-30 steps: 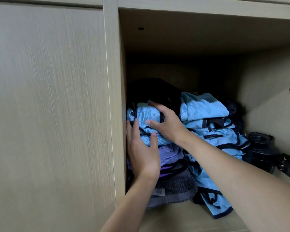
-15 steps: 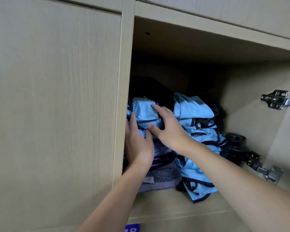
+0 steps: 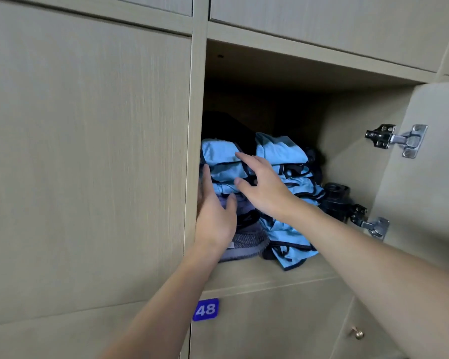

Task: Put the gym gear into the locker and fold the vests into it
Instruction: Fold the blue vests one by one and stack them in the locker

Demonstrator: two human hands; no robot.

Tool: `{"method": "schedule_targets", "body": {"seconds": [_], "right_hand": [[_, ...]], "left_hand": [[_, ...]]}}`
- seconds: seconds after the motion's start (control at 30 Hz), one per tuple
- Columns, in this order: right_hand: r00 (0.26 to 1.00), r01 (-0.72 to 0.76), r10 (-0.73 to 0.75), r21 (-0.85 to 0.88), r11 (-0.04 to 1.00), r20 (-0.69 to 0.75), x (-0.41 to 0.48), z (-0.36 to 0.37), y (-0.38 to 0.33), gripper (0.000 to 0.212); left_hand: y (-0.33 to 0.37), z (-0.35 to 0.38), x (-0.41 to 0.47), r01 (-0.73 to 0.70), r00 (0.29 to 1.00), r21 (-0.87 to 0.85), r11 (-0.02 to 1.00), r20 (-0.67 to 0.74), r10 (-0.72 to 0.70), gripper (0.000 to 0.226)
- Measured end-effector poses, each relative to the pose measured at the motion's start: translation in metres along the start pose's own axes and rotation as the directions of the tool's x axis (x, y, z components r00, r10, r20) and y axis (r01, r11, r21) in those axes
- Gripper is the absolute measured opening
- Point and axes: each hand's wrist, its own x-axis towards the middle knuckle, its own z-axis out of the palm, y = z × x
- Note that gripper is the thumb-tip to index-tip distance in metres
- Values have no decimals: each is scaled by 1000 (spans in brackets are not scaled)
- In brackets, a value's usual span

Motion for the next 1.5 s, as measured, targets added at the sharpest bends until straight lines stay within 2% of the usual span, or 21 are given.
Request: {"method": "schedule_targets", "body": {"seconds": [0.1,0.23,0.3,0.43,0.5,0.63,0.8,0.9,1.0,1.13,1.2,1.23,1.3,1.37,1.43,1.5], "right_hand": [[1000,-15,15,-2,1000,-9,-18,-3,-4,56],[997,-71,71,-4,997,-38,-60,-4,4,54],[990,-134,133,-11,991,-55,-89,-5,14,54],[958,-274,271,-12,962,-94,-163,0,48,51],[933,-353,353,15,936,-72,-207,5,72,49],[850,-526,526,23,850,13,-297,24,122,47],[710,-702,700,2,712,79,-406,47,179,39],[637,-764,765,-53,643,90,-467,59,214,39],[572,-805,814,-121,581,102,-524,70,253,48],[541,-830,836,-101,548,92,-575,83,289,72],[517,-853,850,-20,522,102,-587,91,300,82],[519,-854,848,17,521,103,-587,95,301,83],[495,-868,864,91,487,94,-587,107,310,74],[477,-877,875,104,468,80,-582,116,312,46],[469,-882,882,64,466,36,-573,120,309,11],[469,-880,883,82,468,-1,-565,123,300,16]], "left_hand": [[1,-1,-13,30,1000,-6,1000,-2,-30,66],[-3,4,-37,-23,998,75,997,-55,28,28],[-6,9,-54,-34,999,81,996,29,31,13],[-26,27,-104,-30,957,160,987,289,-18,9],[-45,39,-137,-37,898,204,978,436,-57,14],[-87,57,-208,-126,711,322,938,689,-141,17],[-148,99,-300,-141,523,400,905,806,-275,4],[-189,132,-354,-105,435,434,895,829,-351,20],[-222,163,-390,-143,364,468,872,844,-393,36],[-255,188,-413,-175,381,504,846,827,-413,69],[-267,195,-422,-194,396,519,833,818,-417,73],[-269,195,-423,-194,424,527,828,806,-413,69],[-273,201,-430,-181,475,522,834,789,-391,47],[-274,203,-433,-131,503,485,864,784,-364,24],[-271,197,-429,-88,523,469,879,773,-360,16],[-266,182,-416,-77,564,485,871,741,-363,15]]}}
